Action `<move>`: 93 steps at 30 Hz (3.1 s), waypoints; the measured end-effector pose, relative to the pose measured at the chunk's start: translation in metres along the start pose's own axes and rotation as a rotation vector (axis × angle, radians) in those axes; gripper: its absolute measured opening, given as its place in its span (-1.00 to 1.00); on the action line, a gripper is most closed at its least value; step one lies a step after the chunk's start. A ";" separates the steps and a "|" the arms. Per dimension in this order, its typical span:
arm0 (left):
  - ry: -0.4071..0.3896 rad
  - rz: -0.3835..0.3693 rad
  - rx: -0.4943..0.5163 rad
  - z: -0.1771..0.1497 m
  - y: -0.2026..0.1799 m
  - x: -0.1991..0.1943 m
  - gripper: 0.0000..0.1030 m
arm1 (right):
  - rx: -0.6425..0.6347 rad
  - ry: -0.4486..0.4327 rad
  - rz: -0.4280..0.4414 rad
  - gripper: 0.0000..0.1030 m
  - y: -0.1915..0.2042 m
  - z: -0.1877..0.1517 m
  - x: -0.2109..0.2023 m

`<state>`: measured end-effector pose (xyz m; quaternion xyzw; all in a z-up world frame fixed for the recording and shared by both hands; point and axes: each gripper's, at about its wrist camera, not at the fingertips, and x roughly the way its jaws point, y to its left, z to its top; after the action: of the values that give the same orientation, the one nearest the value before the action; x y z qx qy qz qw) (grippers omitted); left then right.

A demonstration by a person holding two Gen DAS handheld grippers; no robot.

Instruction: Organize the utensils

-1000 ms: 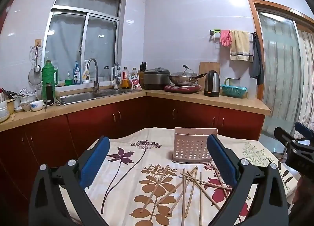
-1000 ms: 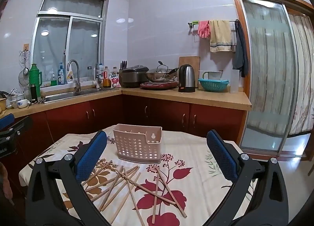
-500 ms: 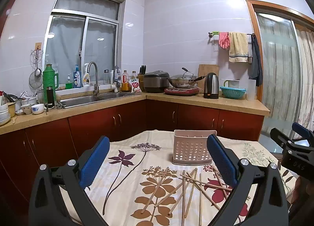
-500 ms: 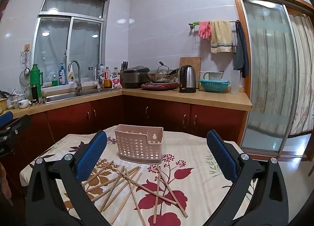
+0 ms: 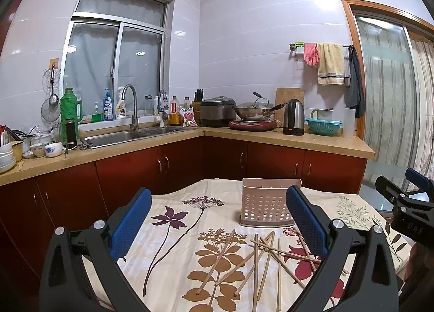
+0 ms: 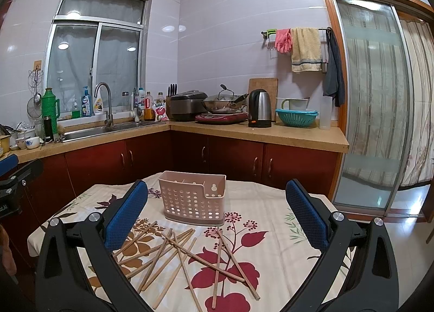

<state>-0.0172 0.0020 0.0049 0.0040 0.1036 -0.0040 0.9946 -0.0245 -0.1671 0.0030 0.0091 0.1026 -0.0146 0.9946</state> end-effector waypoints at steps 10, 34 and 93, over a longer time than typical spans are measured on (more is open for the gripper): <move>0.000 0.000 0.000 0.000 0.002 0.000 0.88 | 0.000 0.001 0.000 0.92 0.000 0.000 0.001; -0.002 0.007 0.004 -0.001 0.002 0.002 0.88 | -0.001 0.002 0.000 0.92 0.000 0.000 0.001; 0.392 0.056 0.061 -0.137 0.010 0.150 0.88 | -0.049 0.484 0.167 -0.06 -0.030 -0.179 0.151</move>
<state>0.1019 0.0126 -0.1601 0.0377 0.2950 0.0213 0.9545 0.0853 -0.1973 -0.2036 -0.0034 0.3369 0.0729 0.9387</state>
